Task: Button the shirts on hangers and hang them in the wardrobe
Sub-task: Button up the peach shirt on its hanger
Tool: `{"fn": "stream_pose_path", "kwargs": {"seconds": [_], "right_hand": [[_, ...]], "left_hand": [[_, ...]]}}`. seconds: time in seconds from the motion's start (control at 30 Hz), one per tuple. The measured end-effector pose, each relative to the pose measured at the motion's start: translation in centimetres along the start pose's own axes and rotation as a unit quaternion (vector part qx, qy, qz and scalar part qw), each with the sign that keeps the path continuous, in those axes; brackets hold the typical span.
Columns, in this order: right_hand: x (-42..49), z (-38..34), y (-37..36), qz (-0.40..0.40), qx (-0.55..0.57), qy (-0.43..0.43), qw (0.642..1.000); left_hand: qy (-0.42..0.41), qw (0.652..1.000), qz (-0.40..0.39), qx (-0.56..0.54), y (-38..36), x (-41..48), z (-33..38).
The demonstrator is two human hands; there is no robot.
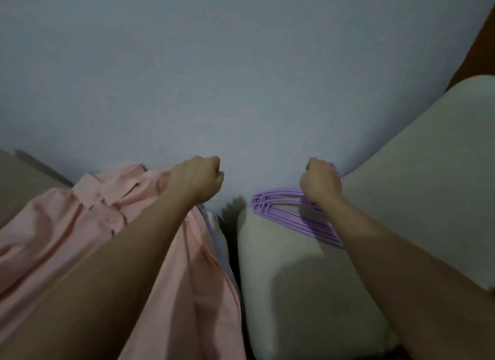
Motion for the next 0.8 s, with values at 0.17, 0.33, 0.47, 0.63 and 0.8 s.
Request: {"fn": "stream_pose_path", "kwargs": {"seconds": [0.17, 0.33, 0.47, 0.63, 0.8], "right_hand": [[0.5, 7.4, -5.2, -0.034, -0.124, -0.065, 0.99], [1.3, 11.7, -9.3, 0.071, -0.212, -0.05, 0.973], [1.4, 12.2, -10.5, 0.114, -0.209, -0.031, 0.971], [0.9, 12.3, -10.7, 0.124, -0.268, 0.009, 0.955], [0.2, 11.7, -9.3, 0.136, -0.25, -0.001, 0.959]], "left_hand": [[0.012, 1.0, -0.022, -0.003, -5.0, 3.1, 1.9], [-0.093, 0.992, -0.087, -0.016, -11.2, 7.0, 6.9], [-0.143, 0.982, -0.116, -0.05, -15.9, 9.4, 11.5], [-0.158, 0.981, -0.111, -0.003, -18.2, 9.0, 15.1], [-0.131, 0.986, -0.103, 0.004, -17.9, 9.0, 15.2]]}}
Point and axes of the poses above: each hand's wrist, its own x-axis towards the middle knuckle, its own y-axis out of the back of the hand, z = x × y, the point moved 3 cm from there along x, towards the middle knuckle, and after that the axes turned 5 degrees about x, right-handed, at the moved point
